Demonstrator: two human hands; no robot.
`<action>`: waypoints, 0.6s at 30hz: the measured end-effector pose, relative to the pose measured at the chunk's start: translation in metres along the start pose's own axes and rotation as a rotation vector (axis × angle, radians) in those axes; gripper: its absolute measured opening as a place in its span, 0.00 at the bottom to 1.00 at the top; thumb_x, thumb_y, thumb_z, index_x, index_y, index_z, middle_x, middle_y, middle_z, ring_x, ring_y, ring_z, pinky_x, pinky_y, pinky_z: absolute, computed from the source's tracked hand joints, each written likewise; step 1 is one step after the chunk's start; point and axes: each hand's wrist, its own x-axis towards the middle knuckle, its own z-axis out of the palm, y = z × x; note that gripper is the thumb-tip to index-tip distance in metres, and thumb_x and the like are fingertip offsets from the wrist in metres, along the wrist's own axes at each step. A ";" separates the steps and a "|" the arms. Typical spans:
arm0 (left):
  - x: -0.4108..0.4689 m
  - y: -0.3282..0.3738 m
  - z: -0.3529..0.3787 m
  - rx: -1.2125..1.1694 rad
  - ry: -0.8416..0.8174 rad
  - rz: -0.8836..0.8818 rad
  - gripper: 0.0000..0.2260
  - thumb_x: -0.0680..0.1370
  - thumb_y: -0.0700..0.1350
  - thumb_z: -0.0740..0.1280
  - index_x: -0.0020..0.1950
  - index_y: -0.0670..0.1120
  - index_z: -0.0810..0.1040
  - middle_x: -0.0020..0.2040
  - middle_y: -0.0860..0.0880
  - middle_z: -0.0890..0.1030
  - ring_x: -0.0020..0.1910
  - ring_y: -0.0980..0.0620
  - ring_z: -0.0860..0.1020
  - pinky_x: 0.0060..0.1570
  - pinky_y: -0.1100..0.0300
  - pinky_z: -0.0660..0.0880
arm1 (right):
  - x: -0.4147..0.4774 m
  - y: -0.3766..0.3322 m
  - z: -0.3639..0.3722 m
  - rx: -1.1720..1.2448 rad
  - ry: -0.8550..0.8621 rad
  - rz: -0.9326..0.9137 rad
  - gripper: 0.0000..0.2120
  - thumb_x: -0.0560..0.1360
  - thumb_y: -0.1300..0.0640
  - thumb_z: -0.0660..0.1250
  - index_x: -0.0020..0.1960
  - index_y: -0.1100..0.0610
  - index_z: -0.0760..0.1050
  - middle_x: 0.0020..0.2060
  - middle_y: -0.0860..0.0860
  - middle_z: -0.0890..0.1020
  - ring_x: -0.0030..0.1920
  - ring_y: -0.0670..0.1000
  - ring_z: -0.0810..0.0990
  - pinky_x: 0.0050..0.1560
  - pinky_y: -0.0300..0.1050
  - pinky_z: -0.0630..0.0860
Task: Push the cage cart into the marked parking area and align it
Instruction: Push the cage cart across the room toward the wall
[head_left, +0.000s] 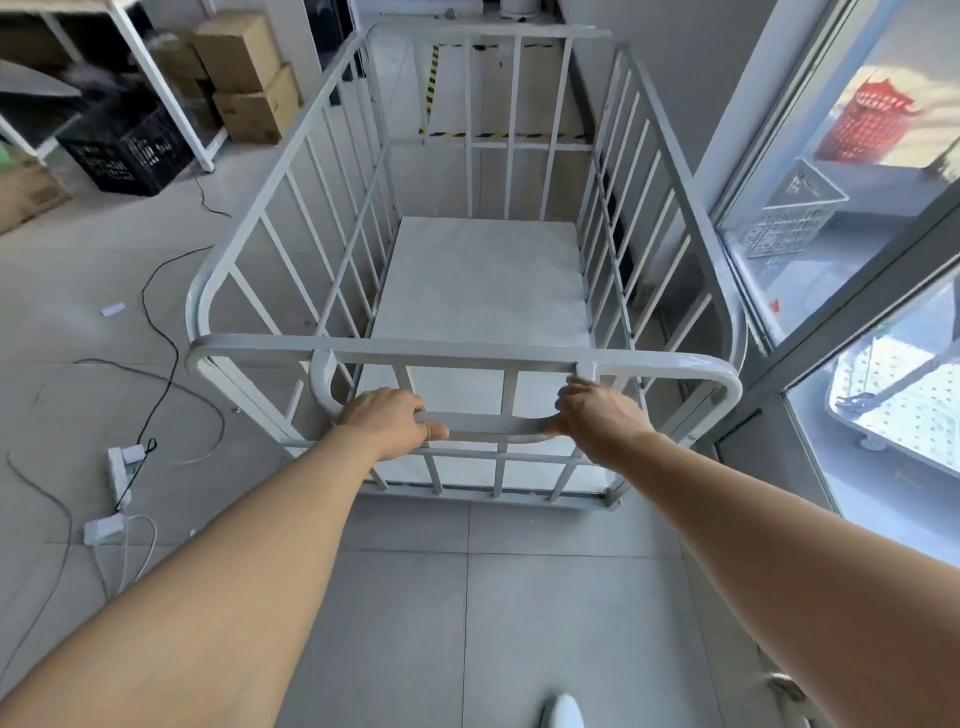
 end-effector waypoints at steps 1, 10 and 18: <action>0.009 0.002 -0.005 0.004 -0.002 -0.008 0.26 0.74 0.66 0.63 0.61 0.48 0.78 0.62 0.46 0.79 0.62 0.43 0.75 0.58 0.53 0.72 | 0.009 0.002 -0.002 -0.017 -0.002 -0.022 0.21 0.78 0.45 0.59 0.57 0.60 0.78 0.60 0.55 0.78 0.69 0.53 0.70 0.64 0.49 0.73; 0.109 0.011 -0.051 -0.087 0.017 -0.043 0.21 0.74 0.64 0.65 0.49 0.46 0.79 0.55 0.45 0.81 0.55 0.42 0.77 0.53 0.54 0.73 | 0.115 0.026 -0.044 -0.092 0.021 -0.102 0.12 0.75 0.70 0.60 0.54 0.61 0.77 0.45 0.51 0.71 0.64 0.54 0.73 0.56 0.44 0.73; 0.200 0.021 -0.097 -0.067 0.030 -0.021 0.24 0.75 0.64 0.64 0.53 0.44 0.80 0.54 0.45 0.81 0.55 0.43 0.77 0.47 0.57 0.70 | 0.204 0.048 -0.081 -0.004 0.034 -0.010 0.15 0.75 0.75 0.58 0.54 0.61 0.76 0.69 0.57 0.72 0.77 0.51 0.59 0.66 0.44 0.69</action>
